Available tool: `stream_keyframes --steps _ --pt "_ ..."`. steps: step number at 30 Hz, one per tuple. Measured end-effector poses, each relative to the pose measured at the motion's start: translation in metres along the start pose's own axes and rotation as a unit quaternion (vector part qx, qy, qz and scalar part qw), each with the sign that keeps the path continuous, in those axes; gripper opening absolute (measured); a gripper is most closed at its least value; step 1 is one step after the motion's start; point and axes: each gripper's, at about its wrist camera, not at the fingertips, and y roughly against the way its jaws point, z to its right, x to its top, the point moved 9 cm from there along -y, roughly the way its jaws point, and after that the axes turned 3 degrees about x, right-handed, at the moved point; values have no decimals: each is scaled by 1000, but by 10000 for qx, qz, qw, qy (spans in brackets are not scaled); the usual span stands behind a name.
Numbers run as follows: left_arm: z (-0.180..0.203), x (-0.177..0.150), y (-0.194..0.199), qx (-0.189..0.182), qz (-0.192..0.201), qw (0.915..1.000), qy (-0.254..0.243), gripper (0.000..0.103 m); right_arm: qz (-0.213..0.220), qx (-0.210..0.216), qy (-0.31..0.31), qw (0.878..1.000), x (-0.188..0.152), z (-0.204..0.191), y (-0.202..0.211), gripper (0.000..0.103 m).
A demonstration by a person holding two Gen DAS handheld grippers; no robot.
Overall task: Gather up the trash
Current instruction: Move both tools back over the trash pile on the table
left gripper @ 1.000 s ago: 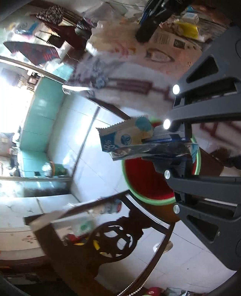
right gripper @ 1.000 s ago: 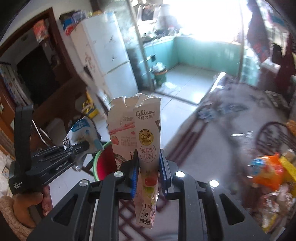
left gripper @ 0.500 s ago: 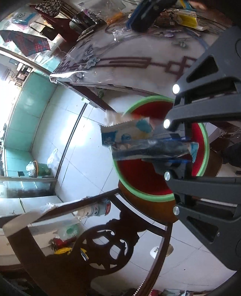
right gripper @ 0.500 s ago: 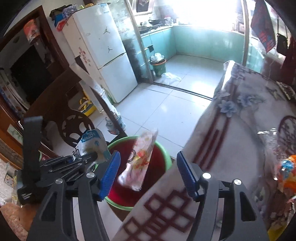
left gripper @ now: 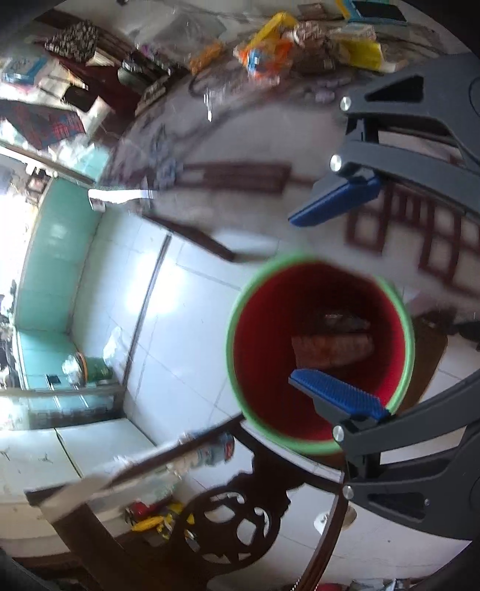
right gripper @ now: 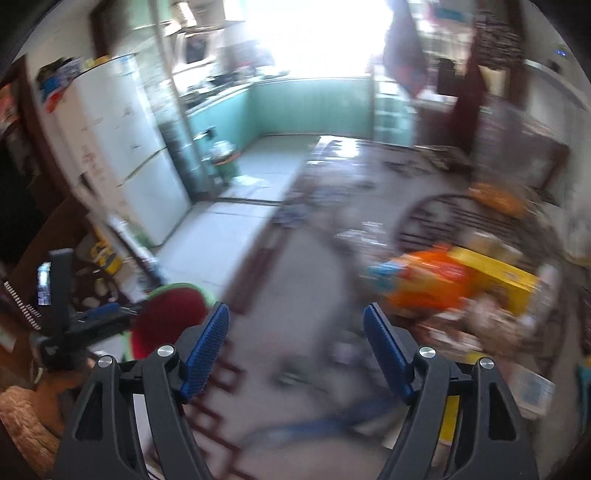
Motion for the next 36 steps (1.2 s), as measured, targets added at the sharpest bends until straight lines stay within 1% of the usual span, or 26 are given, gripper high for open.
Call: stream_keyframes --steps 2,4,6,7,8,9,12,15,18,24,25,26,27,28,29,32,34,36 --pt "26 -1 8 -141 36 9998 -99 77 33 -287 -157 9995 -5 42 15 73" --pt "48 -3 15 -249 79 9995 -156 77 28 -427 -311 9986 -8 81 25 73" --pt "71 -5 24 -341 160 9991 -209 77 -31 -529 -339 9980 -11 110 25 67" --pt "83 -6 29 -357 189 9990 -214 77 -151 -562 -336 9977 -14 128 24 59" --pt "100 -9 34 -408 187 9988 -207 77 -234 -553 -341 9976 -15 141 21 54" --pt "110 -11 37 -462 182 9985 -217 77 -308 -519 -343 9976 -18 158 17 54" --pt "154 -20 47 -553 224 9975 -389 77 -538 -412 -299 9973 -23 186 0 54" --pt "192 -34 57 -667 225 9964 -463 77 -758 -213 -287 9965 -30 205 -14 54" --pt "224 -49 63 -724 174 9955 -585 77 -911 36 -243 9955 -38 210 -24 54" --pt "261 -64 64 -733 64 9952 -639 77 -1169 366 -145 9924 -51 213 -50 55" --pt "266 -66 63 -718 40 9952 -659 77 -1205 408 -104 9918 -52 213 -54 53" --pt "271 -66 62 -701 25 9952 -685 77 -1234 435 -82 9914 -54 213 -57 37" --pt "278 -66 60 -695 6 9949 -725 77 -1278 494 -104 9905 -55 213 -60 32" --pt "284 -67 59 -696 -9 9947 -752 77 -1255 529 -142 9906 -54 213 -60 32" --pt "290 -66 57 -700 -27 9945 -780 77 -1183 581 -194 9911 -53 215 -57 29" --pt "310 -62 48 -722 -67 9932 -906 77 -821 706 -234 9938 -40 217 -35 25" --pt "321 -62 37 -756 -160 9923 -965 77 -536 684 -216 9960 -29 220 -15 24" --pt "334 -64 25 -818 -271 9911 -1010 77 -341 644 -196 9972 -22 223 1 24"
